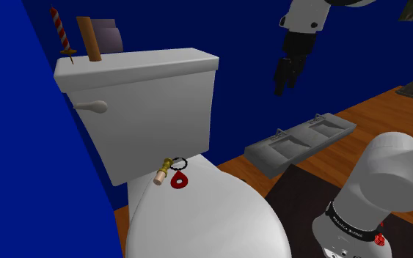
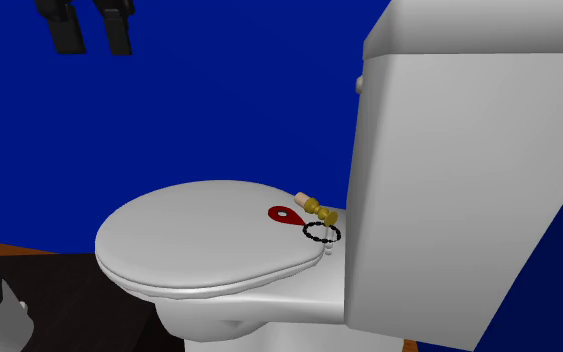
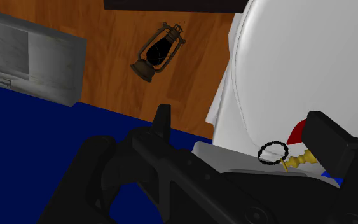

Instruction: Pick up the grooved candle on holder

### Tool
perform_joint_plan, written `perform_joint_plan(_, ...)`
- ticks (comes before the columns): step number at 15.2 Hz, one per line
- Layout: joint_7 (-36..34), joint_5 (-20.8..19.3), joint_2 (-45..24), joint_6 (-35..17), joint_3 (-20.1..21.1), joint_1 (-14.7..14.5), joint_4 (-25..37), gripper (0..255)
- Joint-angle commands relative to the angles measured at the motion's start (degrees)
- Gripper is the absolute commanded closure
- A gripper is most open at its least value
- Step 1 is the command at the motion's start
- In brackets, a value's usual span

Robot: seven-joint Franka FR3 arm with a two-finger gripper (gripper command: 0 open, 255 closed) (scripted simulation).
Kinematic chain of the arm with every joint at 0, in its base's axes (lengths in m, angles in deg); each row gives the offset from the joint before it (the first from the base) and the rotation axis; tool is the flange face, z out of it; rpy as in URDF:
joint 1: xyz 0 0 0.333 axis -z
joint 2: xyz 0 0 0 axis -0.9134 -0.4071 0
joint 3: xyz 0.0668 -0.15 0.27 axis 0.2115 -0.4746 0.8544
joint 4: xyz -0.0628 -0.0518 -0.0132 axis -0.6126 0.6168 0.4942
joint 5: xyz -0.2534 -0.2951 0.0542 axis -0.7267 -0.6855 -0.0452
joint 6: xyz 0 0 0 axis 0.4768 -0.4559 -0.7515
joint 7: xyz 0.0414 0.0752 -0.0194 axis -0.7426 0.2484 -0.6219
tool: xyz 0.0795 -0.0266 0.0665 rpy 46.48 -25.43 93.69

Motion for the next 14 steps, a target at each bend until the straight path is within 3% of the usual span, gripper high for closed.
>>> perform_joint_plan(1,0.0,0.0,0.0,0.0,0.0,0.0,0.0,0)
perform_joint_plan(14,-20.9,6.2,-19.2,-15.9,13.9,-0.9,0.6,0)
